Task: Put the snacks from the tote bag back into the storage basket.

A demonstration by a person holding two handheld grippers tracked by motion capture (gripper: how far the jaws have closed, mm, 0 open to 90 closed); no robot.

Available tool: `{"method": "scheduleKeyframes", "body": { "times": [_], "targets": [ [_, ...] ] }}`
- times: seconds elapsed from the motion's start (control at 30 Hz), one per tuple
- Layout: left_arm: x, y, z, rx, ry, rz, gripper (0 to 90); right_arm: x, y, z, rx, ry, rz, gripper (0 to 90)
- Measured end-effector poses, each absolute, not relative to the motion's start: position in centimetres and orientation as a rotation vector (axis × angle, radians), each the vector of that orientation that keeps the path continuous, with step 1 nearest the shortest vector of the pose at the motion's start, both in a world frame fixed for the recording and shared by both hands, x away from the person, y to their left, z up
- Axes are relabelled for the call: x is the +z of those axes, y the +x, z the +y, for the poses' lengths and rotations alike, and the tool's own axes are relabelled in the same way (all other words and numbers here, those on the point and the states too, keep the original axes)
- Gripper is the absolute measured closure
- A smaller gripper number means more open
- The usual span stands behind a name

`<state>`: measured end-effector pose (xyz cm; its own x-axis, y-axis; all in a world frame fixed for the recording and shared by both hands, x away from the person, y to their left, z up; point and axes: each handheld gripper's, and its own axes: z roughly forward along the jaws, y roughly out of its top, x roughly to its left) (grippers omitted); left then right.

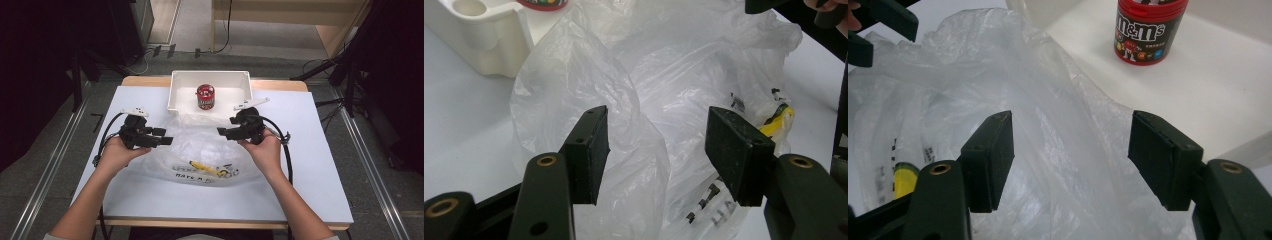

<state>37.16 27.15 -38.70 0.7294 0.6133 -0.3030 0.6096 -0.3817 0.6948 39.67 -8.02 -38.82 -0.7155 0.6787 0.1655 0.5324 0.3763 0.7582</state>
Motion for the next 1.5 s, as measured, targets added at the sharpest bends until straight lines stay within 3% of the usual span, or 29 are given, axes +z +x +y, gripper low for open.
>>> {"method": "scheduleKeyframes", "body": {
  "times": [0.87,1.5],
  "targets": [
    [-39.0,36.6,27.1,0.014,2.101,0.899,43.6,-40.6,34.8,-11.7,1.245,1.107,2.402,35.6],
    [-39.4,36.8,27.1,0.035,2.095,0.894,43.0,-41.3,34.9,-13.3,1.247,1.136,2.385,35.5]
  ]
}}
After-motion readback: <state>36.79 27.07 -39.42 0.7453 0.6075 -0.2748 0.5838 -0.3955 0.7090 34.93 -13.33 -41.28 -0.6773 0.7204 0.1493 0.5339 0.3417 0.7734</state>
